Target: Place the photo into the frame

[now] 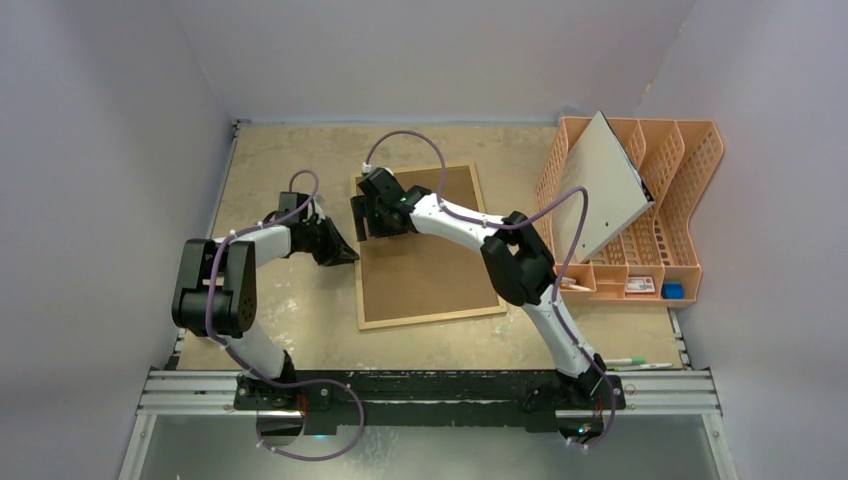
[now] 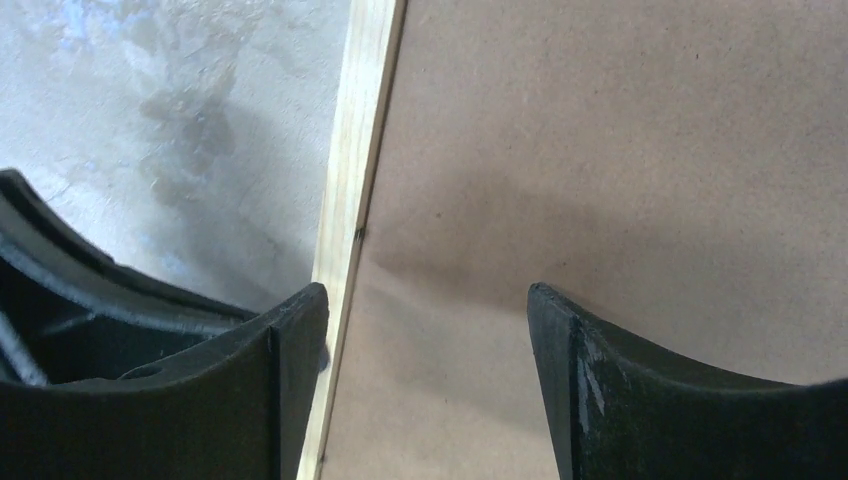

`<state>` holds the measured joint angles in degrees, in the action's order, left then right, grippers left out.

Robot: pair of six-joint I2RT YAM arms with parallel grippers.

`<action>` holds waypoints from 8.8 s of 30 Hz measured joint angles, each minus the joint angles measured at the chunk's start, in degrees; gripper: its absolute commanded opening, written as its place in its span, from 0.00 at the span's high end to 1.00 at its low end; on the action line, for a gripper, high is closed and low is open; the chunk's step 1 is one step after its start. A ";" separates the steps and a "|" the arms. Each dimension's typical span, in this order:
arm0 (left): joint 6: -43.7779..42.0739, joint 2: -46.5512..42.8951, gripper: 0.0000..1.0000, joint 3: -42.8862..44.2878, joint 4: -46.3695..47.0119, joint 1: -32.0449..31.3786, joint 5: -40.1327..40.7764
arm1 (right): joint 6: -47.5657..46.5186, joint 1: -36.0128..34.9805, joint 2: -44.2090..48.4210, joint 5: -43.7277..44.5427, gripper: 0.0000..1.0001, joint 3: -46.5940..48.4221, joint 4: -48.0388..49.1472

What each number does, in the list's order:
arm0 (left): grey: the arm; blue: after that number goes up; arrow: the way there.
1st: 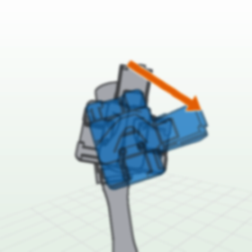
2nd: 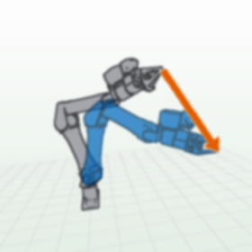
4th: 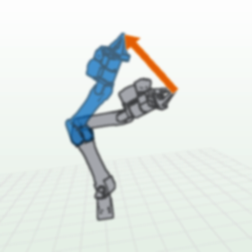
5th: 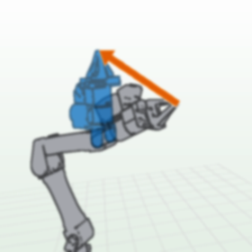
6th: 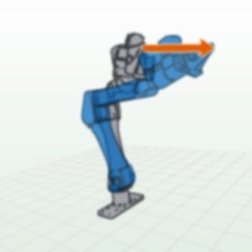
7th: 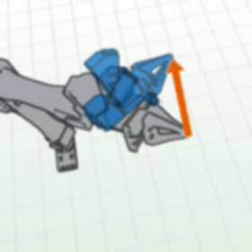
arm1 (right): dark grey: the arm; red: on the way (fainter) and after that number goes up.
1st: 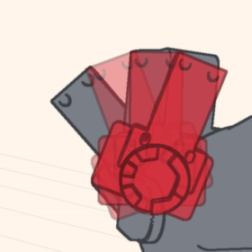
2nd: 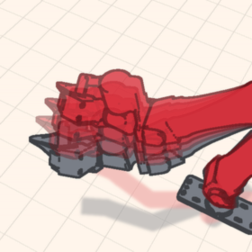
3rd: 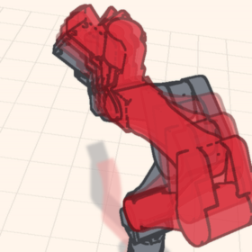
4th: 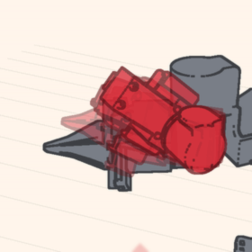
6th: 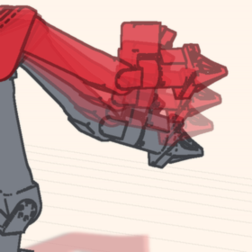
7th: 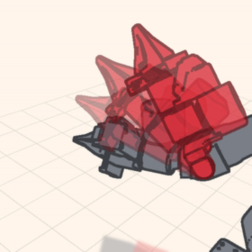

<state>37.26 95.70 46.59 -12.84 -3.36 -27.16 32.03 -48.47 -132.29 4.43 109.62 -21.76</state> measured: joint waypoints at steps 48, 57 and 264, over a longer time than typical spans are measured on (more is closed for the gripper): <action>-0.44 1.90 0.96 -0.15 -0.02 0.46 -4.70 | 0.98 -2.34 -9.16 11.65 0.37 13.07 -8.22; -0.46 1.90 0.95 0.00 -0.31 0.46 -4.63 | -0.66 -2.49 -5.25 11.04 0.32 4.52 -0.26; -2.40 -4.63 0.49 -4.57 -8.61 -0.55 -7.78 | 9.38 -10.71 9.31 7.80 0.38 -15.74 -6.38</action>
<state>34.85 91.07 42.02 -21.45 -3.90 -34.94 41.41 -59.18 -122.98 12.23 93.89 -28.14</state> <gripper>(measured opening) 0.489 0.620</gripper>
